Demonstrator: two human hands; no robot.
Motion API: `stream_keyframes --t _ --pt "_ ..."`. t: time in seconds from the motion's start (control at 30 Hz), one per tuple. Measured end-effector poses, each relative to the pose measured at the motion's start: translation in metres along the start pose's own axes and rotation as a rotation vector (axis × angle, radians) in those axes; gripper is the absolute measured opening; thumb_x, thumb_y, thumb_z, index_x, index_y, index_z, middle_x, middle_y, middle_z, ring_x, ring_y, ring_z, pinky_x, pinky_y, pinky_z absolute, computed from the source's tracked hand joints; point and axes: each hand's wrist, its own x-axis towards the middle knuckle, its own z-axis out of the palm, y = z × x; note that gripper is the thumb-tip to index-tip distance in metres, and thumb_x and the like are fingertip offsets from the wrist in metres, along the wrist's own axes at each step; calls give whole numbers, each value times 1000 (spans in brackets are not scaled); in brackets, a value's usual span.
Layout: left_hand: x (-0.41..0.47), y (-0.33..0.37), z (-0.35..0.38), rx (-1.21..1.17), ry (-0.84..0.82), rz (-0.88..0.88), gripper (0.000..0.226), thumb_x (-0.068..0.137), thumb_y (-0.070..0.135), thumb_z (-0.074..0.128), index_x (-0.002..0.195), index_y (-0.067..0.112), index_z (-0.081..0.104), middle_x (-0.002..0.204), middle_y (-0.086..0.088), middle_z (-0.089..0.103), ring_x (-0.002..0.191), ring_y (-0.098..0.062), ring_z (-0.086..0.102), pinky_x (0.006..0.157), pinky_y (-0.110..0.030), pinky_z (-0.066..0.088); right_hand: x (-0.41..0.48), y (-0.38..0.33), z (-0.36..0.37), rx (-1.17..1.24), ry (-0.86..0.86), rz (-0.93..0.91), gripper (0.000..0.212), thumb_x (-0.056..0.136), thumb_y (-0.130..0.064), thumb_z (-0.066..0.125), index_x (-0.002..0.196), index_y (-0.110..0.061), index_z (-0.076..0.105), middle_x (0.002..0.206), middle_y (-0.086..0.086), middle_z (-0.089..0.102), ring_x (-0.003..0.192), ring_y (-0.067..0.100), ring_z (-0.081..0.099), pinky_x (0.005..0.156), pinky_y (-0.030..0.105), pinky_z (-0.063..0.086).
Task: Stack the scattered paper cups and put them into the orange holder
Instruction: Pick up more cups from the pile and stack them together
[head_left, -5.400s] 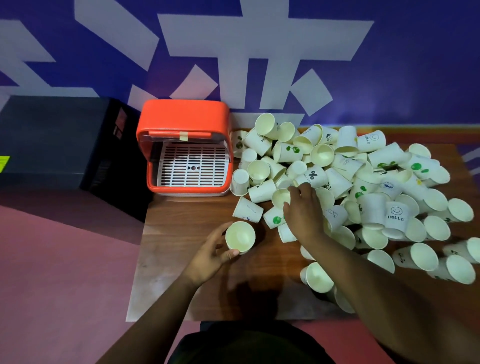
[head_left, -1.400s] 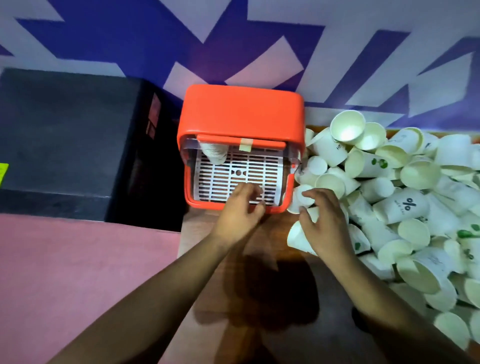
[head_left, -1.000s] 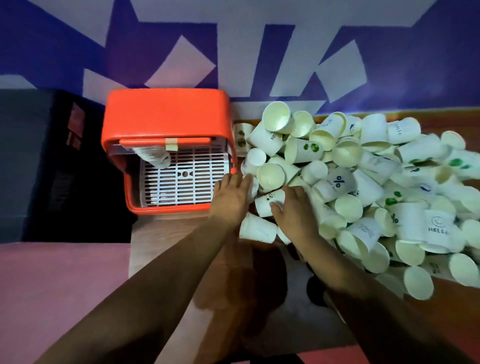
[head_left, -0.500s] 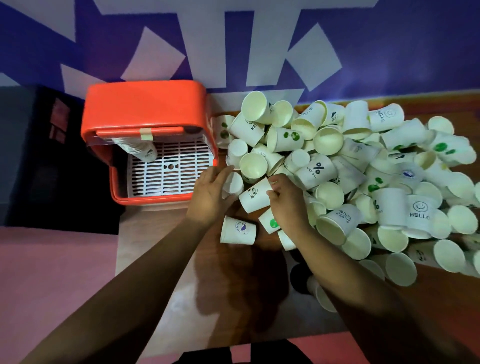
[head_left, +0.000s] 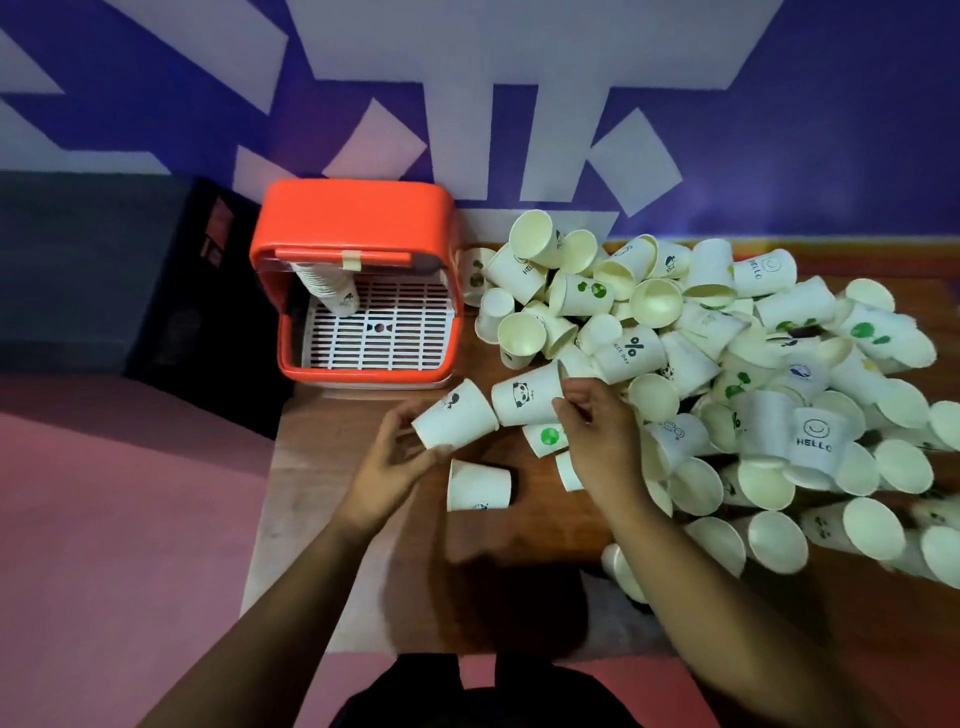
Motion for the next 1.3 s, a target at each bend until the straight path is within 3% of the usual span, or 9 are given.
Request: stream_keyframes --t 0.1,0.33,0.53,0.63,0.77,0.93,1.03,1.13,1.3 --pt "-21 -10 -3 -59 -62 -88 51 85 8 76 129 26 59 126 2 67 119 -20 63 96 -30 53 -18 -3 10 -23 -160 42 14 88 -11 65 99 -19 67 90 -7 68 88 8 64 78 22 52" --pt "-52 -35 -11 314 -155 -43 70 82 20 82 141 35 47 129 9 57 113 -7 59 87 -16 49 -72 6 42 -128 -530 53 19 89 -14 66 107 -18 71 103 -7 70 97 5 64 88 25 52" --pt "-64 -61 -30 228 -41 -127 68 70 42 83 130 32 55 124 5 67 114 -13 64 101 -38 52 -76 28 54 -317 -363 -16 34 90 -18 63 124 -18 63 127 -3 57 116 13 56 102 32 47" --pt "-65 -71 -38 243 19 -150 68 71 39 84 130 30 52 126 10 64 114 -8 62 95 -25 52 -76 43 58 -629 -626 -56 63 88 -29 65 146 -18 41 149 -1 38 137 18 37 115 34 32" --pt "-58 -75 -41 268 22 -155 65 79 18 84 133 33 50 121 25 64 110 3 61 83 -7 46 -77 59 72 -914 -763 -207 69 89 -32 65 149 -20 32 151 0 38 138 22 35 117 35 25" --pt "-42 -87 -35 347 -42 -147 66 77 16 85 130 39 53 118 29 65 110 5 61 90 -12 47 -72 66 71 -954 -648 -159 63 86 -40 67 141 -20 41 139 3 51 127 24 48 108 36 38" --pt "-31 -93 -22 371 -67 -133 58 75 14 84 119 38 54 116 18 68 111 -1 62 95 -26 51 -68 65 56 -749 -479 43 57 80 -44 72 126 -17 52 121 3 60 112 23 58 90 35 48" --pt "-17 -92 -5 417 -87 -98 57 75 16 84 116 36 50 115 11 65 111 -6 59 91 -28 50 -64 60 37 -565 -314 236 44 78 -45 73 107 -17 55 100 -2 63 92 20 61 72 30 44" --pt "-2 -91 15 488 -204 -44 70 77 15 81 135 29 45 132 2 58 124 -17 52 100 -35 45 -62 44 24 -235 -157 337 47 77 -40 76 112 -19 53 105 -6 65 88 7 60 64 16 45"
